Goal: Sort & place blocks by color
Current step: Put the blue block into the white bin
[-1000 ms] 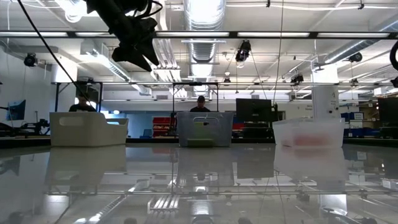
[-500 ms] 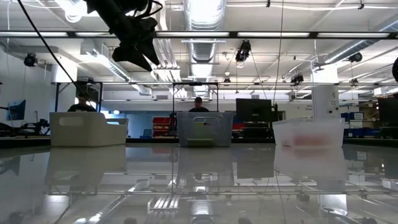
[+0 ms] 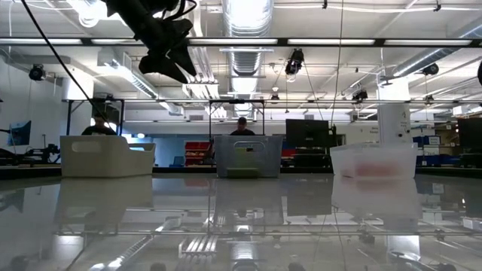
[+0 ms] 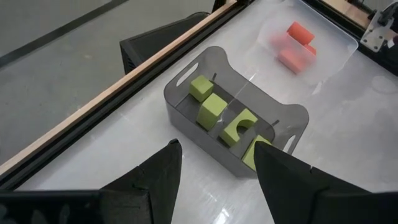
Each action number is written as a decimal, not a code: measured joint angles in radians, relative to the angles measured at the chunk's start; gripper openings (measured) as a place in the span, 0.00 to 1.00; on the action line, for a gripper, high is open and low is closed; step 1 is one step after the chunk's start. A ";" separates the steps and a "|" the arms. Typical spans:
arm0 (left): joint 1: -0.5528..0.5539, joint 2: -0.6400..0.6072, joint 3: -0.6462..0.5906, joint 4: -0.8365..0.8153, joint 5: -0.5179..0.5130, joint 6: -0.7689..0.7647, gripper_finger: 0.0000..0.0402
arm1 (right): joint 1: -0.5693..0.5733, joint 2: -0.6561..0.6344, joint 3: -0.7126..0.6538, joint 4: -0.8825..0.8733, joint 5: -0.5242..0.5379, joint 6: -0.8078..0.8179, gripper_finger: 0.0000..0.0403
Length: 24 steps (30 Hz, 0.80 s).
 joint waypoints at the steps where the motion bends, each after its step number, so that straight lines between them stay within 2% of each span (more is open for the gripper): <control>1: 0.000 0.000 0.000 0.000 0.000 0.000 0.46 | 0.000 -0.015 0.000 0.001 0.021 0.006 0.04; 5: 0.000 0.000 0.000 0.001 0.001 -0.001 0.46 | -0.001 -0.101 -0.003 -0.002 0.170 0.048 0.03; 11: -0.017 0.000 0.000 0.029 0.020 -0.050 0.46 | -0.005 -0.250 -0.003 0.029 0.493 0.109 0.02; 19: -0.047 0.000 0.000 0.064 0.031 -0.047 0.46 | -0.032 -0.339 -0.003 0.077 0.735 0.067 0.02; 24: -0.109 0.005 0.000 0.205 0.207 0.017 0.46 | -0.071 -0.360 -0.003 0.214 0.923 -0.032 0.02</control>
